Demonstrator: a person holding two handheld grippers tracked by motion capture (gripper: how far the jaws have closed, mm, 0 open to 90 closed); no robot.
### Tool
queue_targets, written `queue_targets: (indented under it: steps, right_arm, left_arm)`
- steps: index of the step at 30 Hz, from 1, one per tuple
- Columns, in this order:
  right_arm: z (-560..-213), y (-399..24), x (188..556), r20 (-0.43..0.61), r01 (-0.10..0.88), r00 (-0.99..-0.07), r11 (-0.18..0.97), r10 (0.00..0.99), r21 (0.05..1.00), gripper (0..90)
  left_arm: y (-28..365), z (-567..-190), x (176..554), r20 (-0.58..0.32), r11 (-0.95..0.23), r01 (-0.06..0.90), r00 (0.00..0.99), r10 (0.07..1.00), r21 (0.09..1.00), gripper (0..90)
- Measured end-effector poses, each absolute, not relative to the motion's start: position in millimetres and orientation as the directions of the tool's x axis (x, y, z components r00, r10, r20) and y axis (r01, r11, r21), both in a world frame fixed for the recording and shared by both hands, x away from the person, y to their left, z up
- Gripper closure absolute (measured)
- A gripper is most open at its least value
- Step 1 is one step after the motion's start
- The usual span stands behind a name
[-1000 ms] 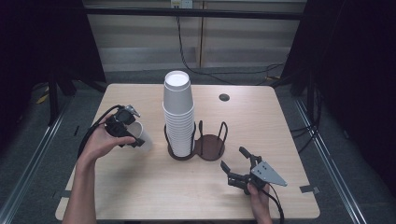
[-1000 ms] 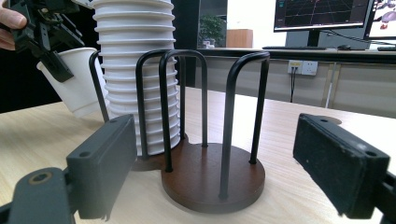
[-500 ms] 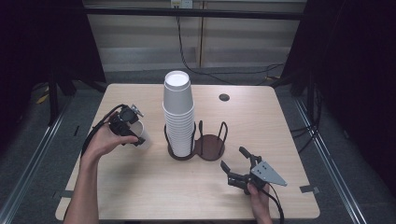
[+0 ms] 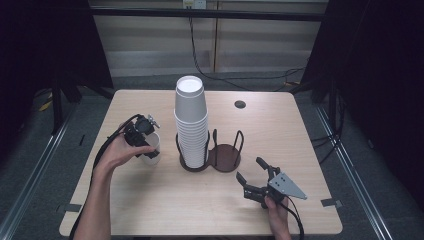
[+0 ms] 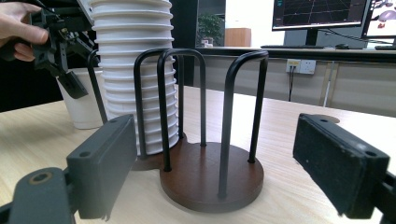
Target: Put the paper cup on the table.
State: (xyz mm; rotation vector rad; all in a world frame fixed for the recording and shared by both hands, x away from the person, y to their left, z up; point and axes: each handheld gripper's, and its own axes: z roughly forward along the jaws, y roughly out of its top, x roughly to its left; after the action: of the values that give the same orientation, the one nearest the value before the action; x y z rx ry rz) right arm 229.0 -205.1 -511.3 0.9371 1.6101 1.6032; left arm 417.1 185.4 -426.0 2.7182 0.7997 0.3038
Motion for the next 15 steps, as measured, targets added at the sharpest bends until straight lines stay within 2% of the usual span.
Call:
queue_targets:
  steps: [9, 13, 15]
  right_arm:
    - [-511, -205, 229, 0.030, 0.035, -0.510, -0.014, 0.860, 0.999, 13.2]
    - [-511, -205, 229, 0.028, 0.035, -0.509, -0.012, 0.860, 0.999, 13.2]
    - [-511, -205, 229, 0.027, 0.033, -0.510, -0.012, 0.860, 0.999, 13.2]
  left_arm:
    - [191, -437, 415, 0.108, -0.771, 0.504, 0.806, 0.581, 0.388, 5.7]
    - [194, -440, 414, 0.112, -0.774, 0.507, 0.805, 0.582, 0.380, 4.7]
    - [197, -442, 413, 0.083, -0.767, 0.514, 0.808, 0.583, 0.385, 3.5]
